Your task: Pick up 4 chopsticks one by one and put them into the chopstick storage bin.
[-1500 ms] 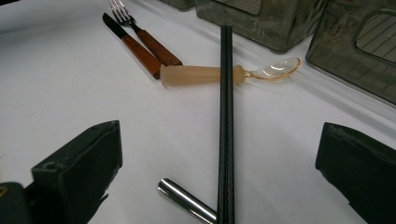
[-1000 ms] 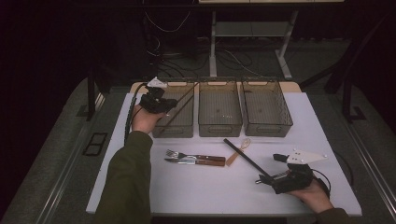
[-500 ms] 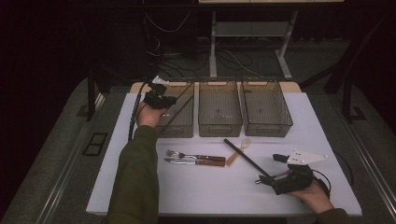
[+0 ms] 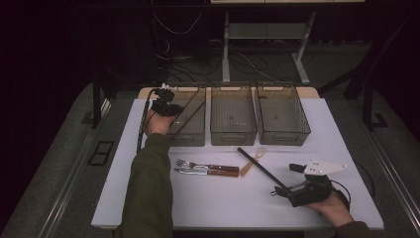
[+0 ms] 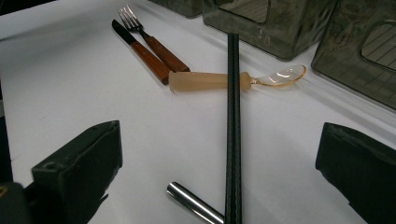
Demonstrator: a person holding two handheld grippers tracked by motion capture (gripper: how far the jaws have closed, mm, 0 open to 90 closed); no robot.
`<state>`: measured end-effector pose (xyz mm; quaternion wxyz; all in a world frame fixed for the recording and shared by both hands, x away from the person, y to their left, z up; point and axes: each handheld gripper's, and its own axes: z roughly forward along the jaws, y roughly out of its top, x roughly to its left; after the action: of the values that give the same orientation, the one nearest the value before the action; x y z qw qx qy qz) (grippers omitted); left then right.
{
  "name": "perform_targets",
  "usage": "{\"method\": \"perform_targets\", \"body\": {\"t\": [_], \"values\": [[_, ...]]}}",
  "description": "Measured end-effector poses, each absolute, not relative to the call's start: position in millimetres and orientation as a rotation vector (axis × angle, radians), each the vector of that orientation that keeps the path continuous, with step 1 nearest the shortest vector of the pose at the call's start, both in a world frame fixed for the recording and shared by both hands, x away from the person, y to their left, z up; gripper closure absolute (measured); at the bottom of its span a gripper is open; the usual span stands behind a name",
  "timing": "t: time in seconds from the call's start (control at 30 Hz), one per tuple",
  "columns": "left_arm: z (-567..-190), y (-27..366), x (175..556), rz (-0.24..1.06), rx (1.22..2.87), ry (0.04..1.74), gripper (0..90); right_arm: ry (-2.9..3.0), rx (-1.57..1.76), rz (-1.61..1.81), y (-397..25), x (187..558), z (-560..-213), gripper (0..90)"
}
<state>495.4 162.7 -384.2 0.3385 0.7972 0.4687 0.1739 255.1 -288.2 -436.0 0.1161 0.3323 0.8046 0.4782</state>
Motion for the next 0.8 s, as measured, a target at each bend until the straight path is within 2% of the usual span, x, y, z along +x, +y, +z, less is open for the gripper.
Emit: {"method": "perform_targets", "body": {"t": [0.53, 0.8], "values": [[-348.2, 158.8, 462.3, 0.410, 2.050, 1.021, 51.4, 2.361, 0.978, 1.388, -287.6, 256.4, -436.8, 0.8], [-345.8, 159.3, 435.0, 0.383, 2.059, 0.946, 43.5, 2.363, 0.980, 1.384, -287.4, 256.1, -437.0, 0.8]]}}
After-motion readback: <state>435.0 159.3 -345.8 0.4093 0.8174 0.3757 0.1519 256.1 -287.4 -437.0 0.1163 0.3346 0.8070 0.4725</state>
